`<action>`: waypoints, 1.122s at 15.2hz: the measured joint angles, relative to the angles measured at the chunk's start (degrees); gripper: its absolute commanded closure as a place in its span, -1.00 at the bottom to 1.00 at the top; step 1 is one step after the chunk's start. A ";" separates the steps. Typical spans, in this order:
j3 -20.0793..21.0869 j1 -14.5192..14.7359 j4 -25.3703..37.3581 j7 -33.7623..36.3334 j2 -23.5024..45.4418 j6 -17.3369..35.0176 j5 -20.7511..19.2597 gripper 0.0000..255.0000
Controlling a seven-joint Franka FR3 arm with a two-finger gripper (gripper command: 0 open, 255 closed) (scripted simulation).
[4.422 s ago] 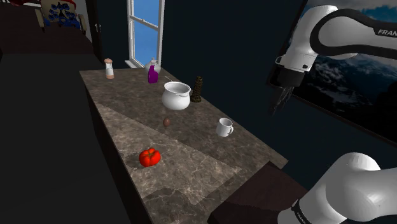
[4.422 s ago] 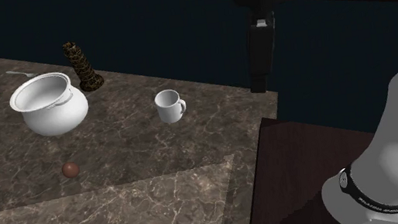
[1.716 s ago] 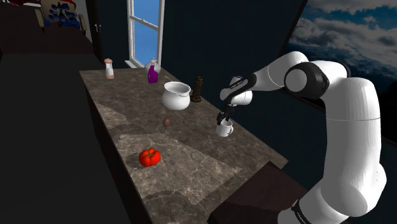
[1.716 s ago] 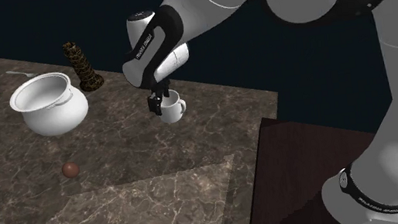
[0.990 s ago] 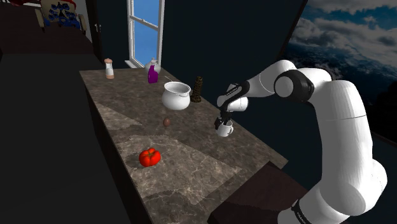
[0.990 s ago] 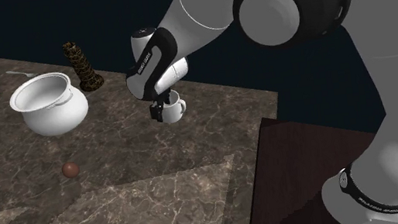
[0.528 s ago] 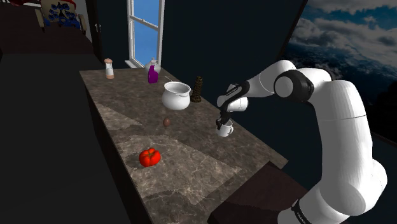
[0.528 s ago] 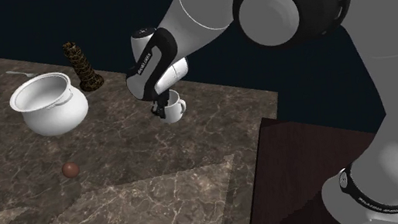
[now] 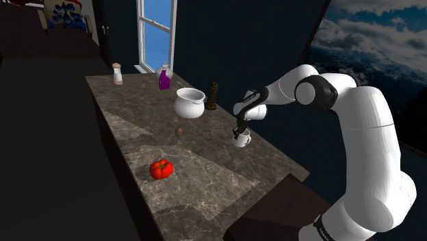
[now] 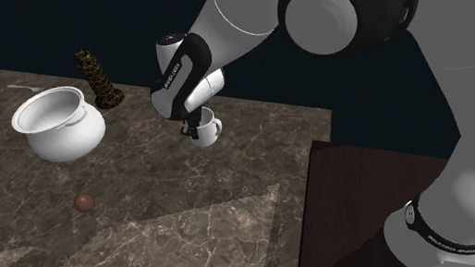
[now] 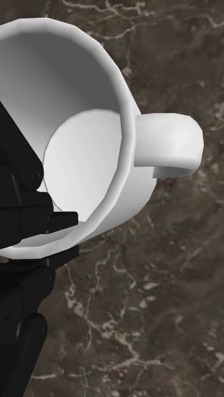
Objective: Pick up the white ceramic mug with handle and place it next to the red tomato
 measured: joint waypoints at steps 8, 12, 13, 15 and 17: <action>-0.91 0.61 -0.82 0.60 -3.97 -3.18 -0.91 1.00; -1.46 1.04 -1.35 1.03 -6.56 -5.22 -1.55 1.00; -1.58 1.08 -1.45 1.08 -7.08 -5.63 -1.67 1.00; -1.78 1.29 -1.24 1.36 -7.97 -6.73 -1.97 1.00; -2.06 1.45 -1.42 1.54 -9.27 -7.83 -2.31 1.00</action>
